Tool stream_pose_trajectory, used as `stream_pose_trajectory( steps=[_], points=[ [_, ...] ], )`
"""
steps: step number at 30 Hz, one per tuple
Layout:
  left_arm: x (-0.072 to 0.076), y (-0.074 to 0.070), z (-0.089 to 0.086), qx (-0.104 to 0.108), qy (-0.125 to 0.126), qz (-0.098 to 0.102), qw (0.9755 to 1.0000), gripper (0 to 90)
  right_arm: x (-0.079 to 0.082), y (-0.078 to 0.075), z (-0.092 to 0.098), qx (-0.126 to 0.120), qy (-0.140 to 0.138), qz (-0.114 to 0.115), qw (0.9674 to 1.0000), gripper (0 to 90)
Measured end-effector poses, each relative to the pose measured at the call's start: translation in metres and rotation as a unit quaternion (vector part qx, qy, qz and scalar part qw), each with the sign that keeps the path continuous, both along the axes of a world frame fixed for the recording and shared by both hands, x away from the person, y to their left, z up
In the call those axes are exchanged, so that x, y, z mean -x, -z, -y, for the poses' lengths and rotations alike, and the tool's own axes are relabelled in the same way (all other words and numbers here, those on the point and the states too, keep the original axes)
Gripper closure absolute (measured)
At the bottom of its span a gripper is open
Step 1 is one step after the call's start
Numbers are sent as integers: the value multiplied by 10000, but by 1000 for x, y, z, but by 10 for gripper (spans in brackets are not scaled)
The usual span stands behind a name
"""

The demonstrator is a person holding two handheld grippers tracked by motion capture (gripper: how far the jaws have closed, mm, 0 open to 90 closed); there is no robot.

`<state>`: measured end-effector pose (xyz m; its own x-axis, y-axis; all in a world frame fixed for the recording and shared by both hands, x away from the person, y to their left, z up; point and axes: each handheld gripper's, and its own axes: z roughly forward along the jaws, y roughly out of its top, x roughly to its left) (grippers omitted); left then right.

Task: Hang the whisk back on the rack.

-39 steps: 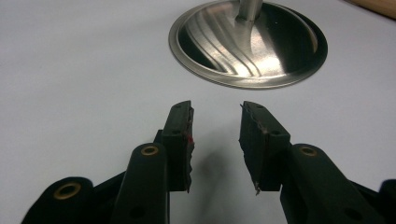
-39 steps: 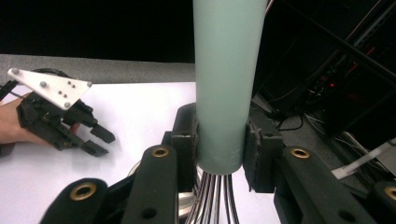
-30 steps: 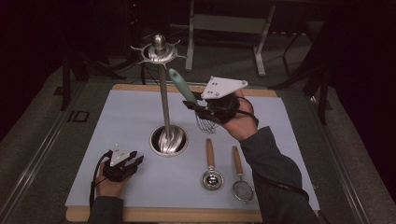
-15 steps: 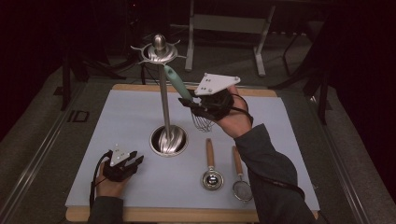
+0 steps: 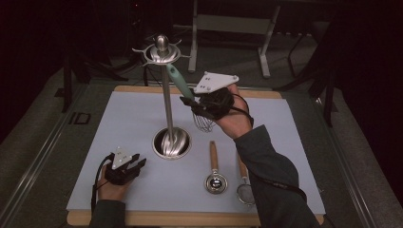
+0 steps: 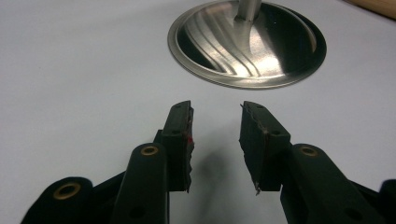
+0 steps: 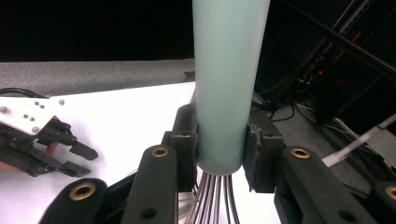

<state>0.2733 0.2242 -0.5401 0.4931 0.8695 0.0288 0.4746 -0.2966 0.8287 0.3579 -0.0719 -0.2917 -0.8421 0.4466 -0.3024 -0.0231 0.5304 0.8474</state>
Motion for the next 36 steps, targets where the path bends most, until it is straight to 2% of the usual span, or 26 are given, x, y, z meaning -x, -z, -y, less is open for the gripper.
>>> stream_pose_trajectory(
  steps=[7, 11, 18, 27, 36],
  points=[
    [0, 0, 0, 3, -4, -3, 10000, 642, -2, 4, -5, -40, 41, -93, 9999, 686],
    [0, 0, 0, 1, -1, 1, 10000, 641, 0, 5, -13, 91, 4, -39, 10000, 640],
    [0, 0, 0, 3, 7, 0, 10000, 640, 1, 6, -17, 73, -118, -90, 9999, 600],
    [0, 0, 0, -2, 3, -3, 10000, 639, 8, 6, -11, 39, -246, -127, 9996, 571],
    [0, 0, 0, 3, -5, -8, 10000, 637, 8, 8, -1, 59, -215, -173, 9996, 573]
  ],
)
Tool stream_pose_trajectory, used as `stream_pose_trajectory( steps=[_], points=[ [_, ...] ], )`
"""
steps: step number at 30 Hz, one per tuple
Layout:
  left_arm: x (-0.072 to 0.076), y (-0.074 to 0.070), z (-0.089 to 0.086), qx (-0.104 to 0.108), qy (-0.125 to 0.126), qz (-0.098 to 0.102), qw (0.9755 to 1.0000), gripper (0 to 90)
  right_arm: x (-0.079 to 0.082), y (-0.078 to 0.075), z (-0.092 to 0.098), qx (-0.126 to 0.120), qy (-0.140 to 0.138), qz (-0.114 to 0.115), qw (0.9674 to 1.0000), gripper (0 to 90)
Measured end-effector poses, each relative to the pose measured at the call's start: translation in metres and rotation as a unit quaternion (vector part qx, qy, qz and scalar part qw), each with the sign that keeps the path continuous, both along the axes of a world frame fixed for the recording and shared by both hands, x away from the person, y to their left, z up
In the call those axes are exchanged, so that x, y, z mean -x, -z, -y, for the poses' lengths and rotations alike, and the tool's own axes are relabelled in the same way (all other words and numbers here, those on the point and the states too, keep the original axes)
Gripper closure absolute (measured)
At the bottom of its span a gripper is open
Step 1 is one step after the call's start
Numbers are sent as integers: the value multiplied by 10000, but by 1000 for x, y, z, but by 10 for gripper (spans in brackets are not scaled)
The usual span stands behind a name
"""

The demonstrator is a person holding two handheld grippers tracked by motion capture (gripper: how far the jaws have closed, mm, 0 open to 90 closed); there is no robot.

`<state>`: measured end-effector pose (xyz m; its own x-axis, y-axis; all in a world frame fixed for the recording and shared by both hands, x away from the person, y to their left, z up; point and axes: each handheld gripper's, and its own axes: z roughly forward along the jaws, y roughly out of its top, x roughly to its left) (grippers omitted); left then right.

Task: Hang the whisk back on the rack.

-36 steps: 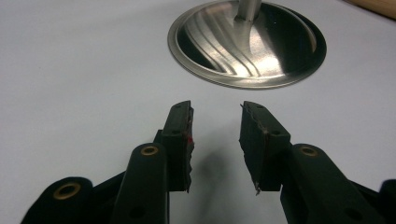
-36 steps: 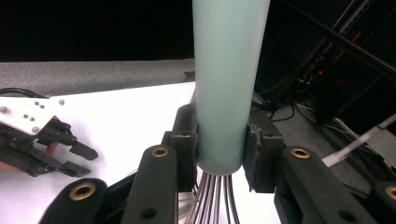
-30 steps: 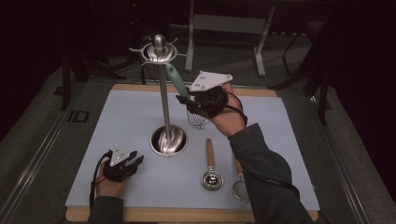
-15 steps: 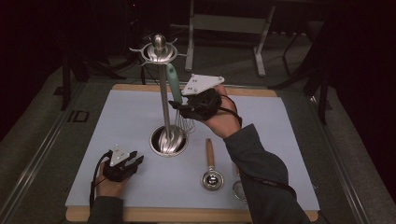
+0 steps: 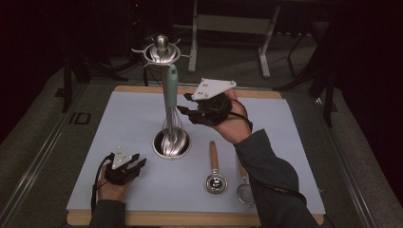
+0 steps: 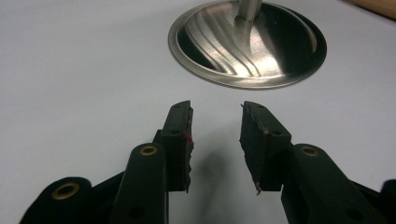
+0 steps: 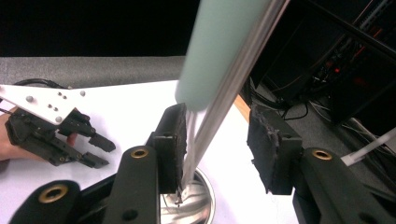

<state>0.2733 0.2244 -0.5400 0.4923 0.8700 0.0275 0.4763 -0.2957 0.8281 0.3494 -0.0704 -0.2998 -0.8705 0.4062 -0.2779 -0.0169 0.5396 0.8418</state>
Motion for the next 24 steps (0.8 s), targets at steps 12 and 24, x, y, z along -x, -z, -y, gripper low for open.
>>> stream_pose_trajectory(
  steps=[12, 24],
  points=[
    [0, 0, -1, 40, -19, -2, 10000, 637, -6, 18, 20, 388, 75, -193, 9990, 575],
    [0, 0, -1, 23, -29, 12, 10000, 638, -8, 38, 31, 789, 321, -271, 9960, 568]
  ],
)
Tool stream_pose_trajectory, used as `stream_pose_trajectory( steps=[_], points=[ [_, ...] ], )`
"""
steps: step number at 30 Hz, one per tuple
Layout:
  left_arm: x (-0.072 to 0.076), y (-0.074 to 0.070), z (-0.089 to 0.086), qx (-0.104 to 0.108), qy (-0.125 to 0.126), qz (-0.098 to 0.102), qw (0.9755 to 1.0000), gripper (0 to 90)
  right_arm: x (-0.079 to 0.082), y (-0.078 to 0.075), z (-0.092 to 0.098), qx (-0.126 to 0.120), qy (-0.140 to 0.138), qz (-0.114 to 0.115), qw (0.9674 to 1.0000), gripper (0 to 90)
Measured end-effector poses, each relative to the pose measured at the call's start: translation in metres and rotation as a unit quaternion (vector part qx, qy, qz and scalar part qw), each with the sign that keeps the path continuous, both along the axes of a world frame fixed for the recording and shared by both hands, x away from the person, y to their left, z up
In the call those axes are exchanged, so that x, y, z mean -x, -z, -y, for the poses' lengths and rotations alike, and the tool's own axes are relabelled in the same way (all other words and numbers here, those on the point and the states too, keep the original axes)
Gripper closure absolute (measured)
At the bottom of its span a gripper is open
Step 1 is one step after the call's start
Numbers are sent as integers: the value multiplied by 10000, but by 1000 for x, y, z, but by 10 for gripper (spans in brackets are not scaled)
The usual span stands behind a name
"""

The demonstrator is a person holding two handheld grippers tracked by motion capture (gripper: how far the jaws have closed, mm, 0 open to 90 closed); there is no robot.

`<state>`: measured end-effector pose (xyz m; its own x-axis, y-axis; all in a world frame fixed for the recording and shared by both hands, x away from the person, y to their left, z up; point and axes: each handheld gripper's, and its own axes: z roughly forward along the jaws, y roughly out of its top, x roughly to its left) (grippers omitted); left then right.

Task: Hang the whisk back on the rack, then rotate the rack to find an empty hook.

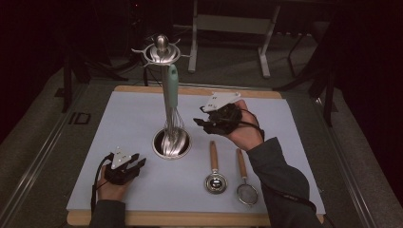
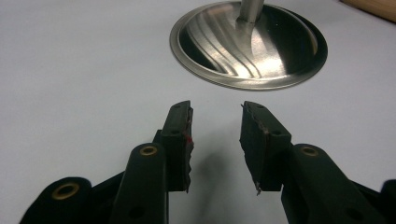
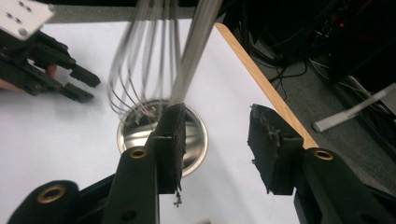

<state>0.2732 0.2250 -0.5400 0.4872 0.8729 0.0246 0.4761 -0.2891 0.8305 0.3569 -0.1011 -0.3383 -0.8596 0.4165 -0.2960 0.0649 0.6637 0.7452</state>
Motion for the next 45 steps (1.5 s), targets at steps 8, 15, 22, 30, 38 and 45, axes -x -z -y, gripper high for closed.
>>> stream_pose_trajectory(
  steps=[8, 15, 22, 30, 38, 45],
  points=[
    [0, 0, 1, -44, -1, 23, 10000, 641, -1, 11, 19, -23, 234, -78, 9997, 570],
    [0, 0, 0, 21, -72, 14, 10000, 637, -4, 28, 32, -190, 410, -331, 9984, 573],
    [1, 0, 0, -8, -101, 42, 9999, 645, -6, 44, 42, -290, 581, -509, 9966, 569],
    [-1, 0, 0, -11, -102, -35, 9999, 674, -5, 56, 58, -350, 766, -667, 9942, 564],
    [2, -7, -5, 556, -193, -28, 9983, 669, -4, 76, 77, -297, 866, -727, 9931, 577],
    [3, -29, -6, 970, -108, 229, 9950, 709, -2, 93, 90, -325, 1091, -862, 9898, 586]
  ],
)
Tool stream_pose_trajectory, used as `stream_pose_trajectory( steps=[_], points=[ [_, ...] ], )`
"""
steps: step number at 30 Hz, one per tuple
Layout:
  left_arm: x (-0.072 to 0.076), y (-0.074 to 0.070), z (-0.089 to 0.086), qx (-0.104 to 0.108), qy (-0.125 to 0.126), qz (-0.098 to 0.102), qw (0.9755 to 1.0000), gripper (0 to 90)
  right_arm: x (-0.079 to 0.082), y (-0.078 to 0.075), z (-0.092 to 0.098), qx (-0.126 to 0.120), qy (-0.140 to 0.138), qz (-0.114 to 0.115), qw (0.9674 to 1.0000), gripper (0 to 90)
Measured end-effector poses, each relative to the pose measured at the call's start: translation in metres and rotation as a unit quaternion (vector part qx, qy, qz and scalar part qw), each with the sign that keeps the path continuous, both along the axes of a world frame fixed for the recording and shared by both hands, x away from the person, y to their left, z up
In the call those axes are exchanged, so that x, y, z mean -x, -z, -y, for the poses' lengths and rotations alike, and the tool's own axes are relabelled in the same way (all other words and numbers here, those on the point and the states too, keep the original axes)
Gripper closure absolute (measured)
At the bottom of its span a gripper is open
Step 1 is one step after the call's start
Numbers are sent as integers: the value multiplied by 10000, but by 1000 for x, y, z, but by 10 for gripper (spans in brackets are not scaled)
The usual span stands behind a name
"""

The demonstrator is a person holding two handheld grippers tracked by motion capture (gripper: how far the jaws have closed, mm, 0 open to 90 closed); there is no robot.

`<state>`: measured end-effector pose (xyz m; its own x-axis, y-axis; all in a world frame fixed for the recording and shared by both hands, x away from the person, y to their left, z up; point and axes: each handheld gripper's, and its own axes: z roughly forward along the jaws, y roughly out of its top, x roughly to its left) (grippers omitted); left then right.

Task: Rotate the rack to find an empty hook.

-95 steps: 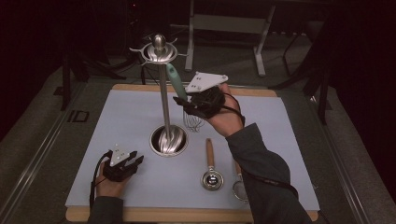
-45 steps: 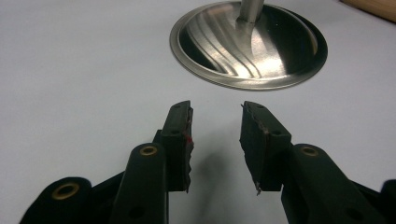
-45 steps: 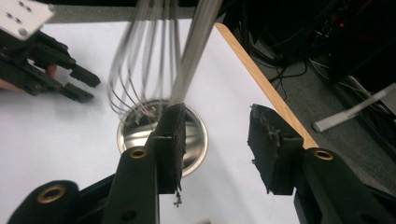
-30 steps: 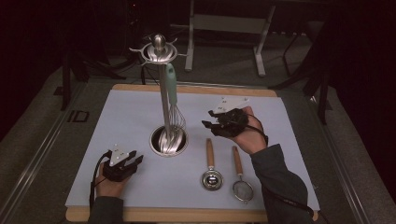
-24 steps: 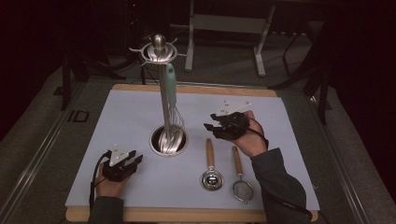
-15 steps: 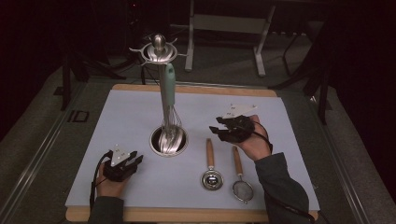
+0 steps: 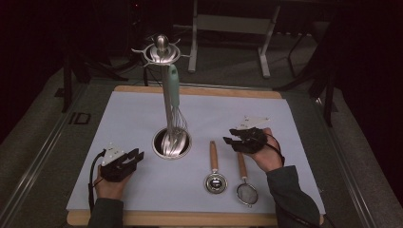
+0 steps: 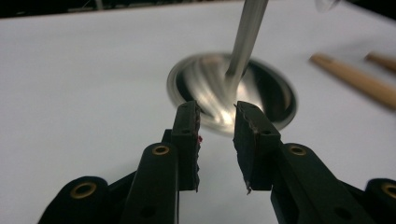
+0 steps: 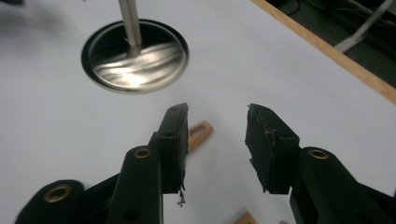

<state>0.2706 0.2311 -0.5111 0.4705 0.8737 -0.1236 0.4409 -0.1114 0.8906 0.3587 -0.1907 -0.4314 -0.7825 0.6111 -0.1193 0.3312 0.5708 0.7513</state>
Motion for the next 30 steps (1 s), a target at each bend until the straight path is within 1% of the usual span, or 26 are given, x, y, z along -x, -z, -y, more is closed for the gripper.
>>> stream_pose_trajectory(
  steps=[2, 4, 5, 6, 7, 10, 12, 13, 15, 16, 17, 18, 23, 26, 28, 30],
  points=[
    [0, -5, -1, 201, -21, 63, 9998, 715, 1, 6, 4, -6, 109, 20, 9999, 581],
    [0, -10, -1, 249, -3, 100, 9996, 722, 2, 12, 7, -95, 162, -18, 9998, 582],
    [0, -10, -1, 249, -3, 100, 9996, 722, 2, 12, 7, -95, 162, -18, 9998, 582],
    [1, -16, 0, 298, 20, 182, 9994, 722, 2, 15, 8, -87, 177, -41, 9998, 583],
    [1, -18, 0, 317, 16, 217, 9993, 734, 3, 23, 11, -42, 194, -91, 9998, 582],
    [2, -26, 1, 345, 17, 268, 9990, 734, 4, 31, 16, -48, 247, -178, 9995, 580],
    [1, -31, 1, 384, 104, 221, 9990, 747, 4, 37, 20, -77, 282, -231, 9993, 572],
    [0, -34, 1, 357, 169, 193, 9990, 756, 5, 40, 22, -73, 315, -263, 9991, 571],
    [0, -36, 2, 324, 194, 200, 9991, 760, 5, 42, 24, -82, 337, -300, 9989, 570],
    [1, -42, 4, 277, 235, 255, 9990, 760, 5, 44, 25, -81, 349, -310, 9989, 569],
    [1, -45, 4, 288, 250, 283, 9989, 759, 6, 50, 30, -104, 393, -370, 9985, 568],
    [2, -48, 5, 301, 269, 317, 9987, 763, 7, 52, 32, -134, 417, -397, 9983, 567],
    [2, -66, 9, 395, 399, 528, 9970, 774, 8, 60, 44, -251, 566, -504, 9968, 555],
    [1, -78, 11, 394, 434, 628, 9963, 788, 9, 65, 51, -277, 664, -545, 9959, 554],
    [0, -86, 12, 443, 442, 672, 9958, 794, 9, 67, 56, -281, 714, -579, 9954, 553],
    [-2, -94, 12, 564, 385, 660, 9955, 804, 9, 69, 58, -294, 736, -606, 9950, 551]
  ],
)
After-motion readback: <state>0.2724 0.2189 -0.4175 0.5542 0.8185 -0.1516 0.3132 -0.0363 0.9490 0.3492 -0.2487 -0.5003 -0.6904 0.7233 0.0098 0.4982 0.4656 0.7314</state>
